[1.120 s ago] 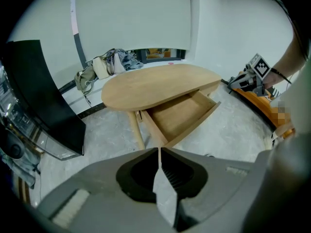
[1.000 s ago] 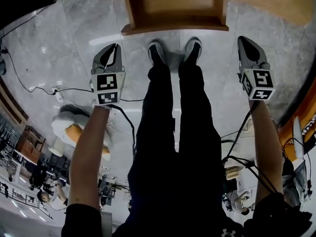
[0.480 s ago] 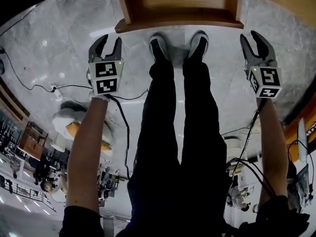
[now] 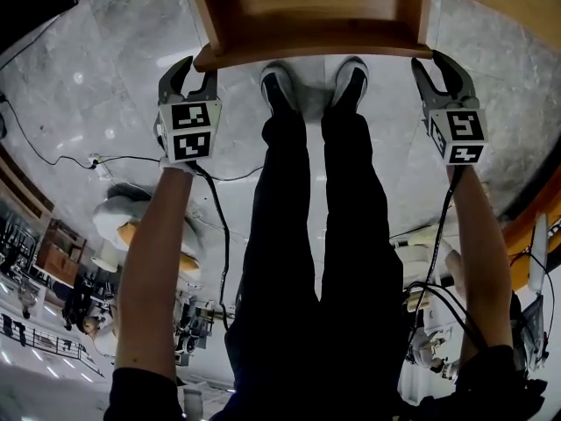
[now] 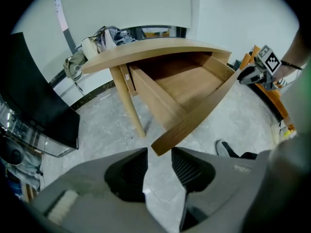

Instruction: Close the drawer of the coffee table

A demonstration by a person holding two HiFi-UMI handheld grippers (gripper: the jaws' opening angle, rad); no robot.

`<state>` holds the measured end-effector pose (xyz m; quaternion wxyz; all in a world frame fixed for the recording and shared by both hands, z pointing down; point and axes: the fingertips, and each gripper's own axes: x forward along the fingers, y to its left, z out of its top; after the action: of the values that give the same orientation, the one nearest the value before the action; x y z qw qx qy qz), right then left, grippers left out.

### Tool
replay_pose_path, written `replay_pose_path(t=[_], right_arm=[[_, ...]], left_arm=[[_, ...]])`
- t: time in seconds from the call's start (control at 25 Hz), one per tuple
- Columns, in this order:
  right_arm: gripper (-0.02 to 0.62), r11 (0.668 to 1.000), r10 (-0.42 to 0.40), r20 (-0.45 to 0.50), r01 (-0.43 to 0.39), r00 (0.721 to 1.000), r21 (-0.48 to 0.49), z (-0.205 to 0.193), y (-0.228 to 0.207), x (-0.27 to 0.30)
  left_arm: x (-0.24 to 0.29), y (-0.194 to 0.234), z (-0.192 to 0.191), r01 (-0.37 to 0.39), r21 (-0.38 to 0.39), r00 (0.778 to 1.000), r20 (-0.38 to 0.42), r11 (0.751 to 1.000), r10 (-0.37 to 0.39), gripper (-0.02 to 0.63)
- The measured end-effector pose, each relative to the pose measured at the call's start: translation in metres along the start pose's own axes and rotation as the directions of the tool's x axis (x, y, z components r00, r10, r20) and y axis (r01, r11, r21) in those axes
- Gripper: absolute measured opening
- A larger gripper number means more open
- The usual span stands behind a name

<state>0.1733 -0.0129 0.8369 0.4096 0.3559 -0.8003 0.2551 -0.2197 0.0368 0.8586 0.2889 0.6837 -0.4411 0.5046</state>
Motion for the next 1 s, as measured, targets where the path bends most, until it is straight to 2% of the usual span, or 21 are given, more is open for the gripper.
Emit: replay_pose_path(t=[0.24,0.4,0.64,1.0], right_arm=[[0.14,1.0,-0.02,0.018,0.02,1.0,0.011,0.001,-0.003,0.011],[0.118,0.998,-0.007,0.033,0.005,0.999,0.057,0.009,0.002,0.015],[0.115,0.992,0.007,0.033,-0.011,0.999,0.124,0.006,0.003,0.014],[0.112,0.986,-0.006,0.017,0.003,1.0,0.168,0.012,0.002,0.01]], left_arm=[[0.013,-0.007,0.001,0.008,-0.024,1.0,-0.01,1.0,-0.008,0.16],[0.012,-0.004,0.0,0.008,-0.076,1.0,-0.013,0.997,-0.009,0.146],[0.011,-0.009,0.001,0.035,-0.148,0.999,-0.026,0.988,-0.039,0.141],[0.007,-0.007,0.002,0.05,-0.188,0.998,-0.025,0.981,-0.055,0.141]])
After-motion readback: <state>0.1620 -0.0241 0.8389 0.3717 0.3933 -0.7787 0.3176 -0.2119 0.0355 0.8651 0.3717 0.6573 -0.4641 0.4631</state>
